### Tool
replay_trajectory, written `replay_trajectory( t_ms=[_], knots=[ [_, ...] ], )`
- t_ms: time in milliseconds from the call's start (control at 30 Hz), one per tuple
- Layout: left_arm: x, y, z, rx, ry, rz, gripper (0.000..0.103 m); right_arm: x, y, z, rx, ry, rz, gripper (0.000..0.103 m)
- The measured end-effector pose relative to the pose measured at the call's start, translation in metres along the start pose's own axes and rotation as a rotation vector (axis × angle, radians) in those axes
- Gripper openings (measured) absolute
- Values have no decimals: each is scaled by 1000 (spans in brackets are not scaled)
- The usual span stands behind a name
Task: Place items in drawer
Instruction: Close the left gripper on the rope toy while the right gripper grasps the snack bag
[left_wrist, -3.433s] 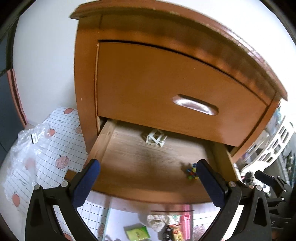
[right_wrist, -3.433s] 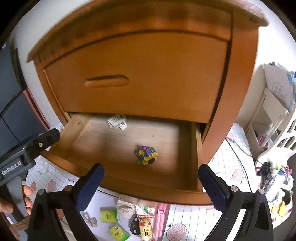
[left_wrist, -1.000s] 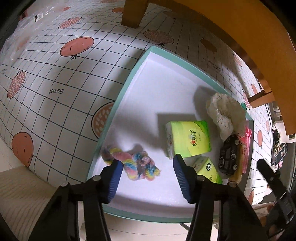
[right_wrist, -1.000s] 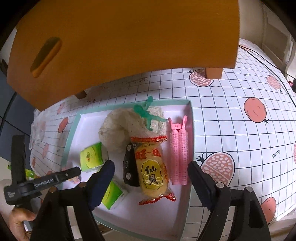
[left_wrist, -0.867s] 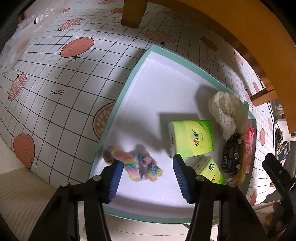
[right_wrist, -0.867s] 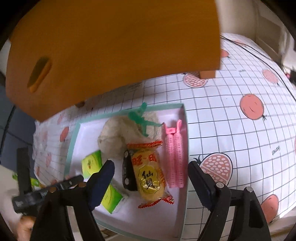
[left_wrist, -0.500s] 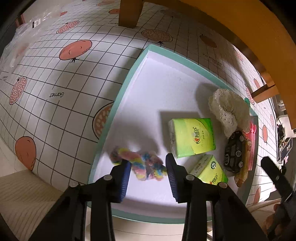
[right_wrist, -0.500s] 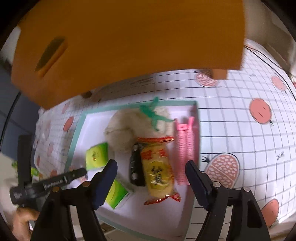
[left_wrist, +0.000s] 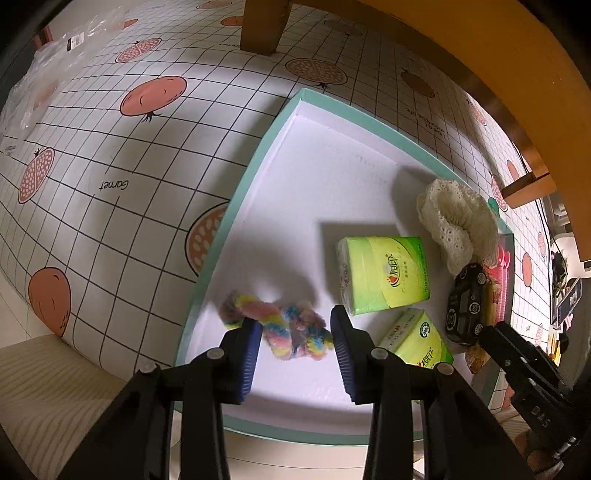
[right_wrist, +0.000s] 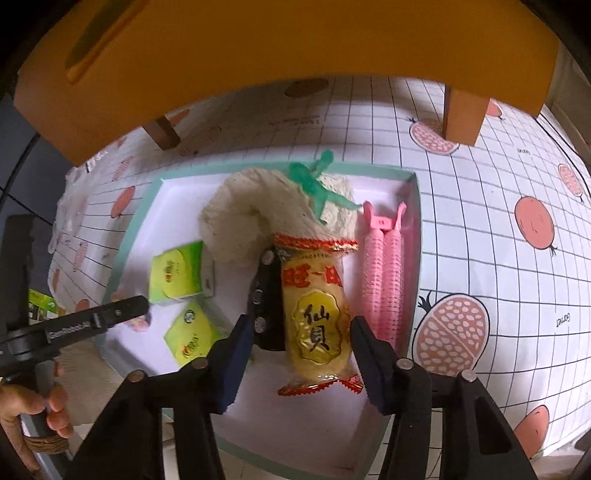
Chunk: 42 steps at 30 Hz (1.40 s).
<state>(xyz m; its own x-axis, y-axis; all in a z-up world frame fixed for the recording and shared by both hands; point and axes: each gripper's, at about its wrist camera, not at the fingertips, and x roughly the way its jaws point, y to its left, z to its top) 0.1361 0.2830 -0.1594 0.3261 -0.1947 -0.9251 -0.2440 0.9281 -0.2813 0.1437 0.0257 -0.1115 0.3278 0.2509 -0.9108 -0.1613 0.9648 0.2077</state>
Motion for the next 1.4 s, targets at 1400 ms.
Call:
replay_trajectory(
  t_ms=[1400],
  knots=[
    [1, -12, 0, 33, 1, 23, 38, 21, 1, -5, 21, 76, 44, 43]
  ],
)
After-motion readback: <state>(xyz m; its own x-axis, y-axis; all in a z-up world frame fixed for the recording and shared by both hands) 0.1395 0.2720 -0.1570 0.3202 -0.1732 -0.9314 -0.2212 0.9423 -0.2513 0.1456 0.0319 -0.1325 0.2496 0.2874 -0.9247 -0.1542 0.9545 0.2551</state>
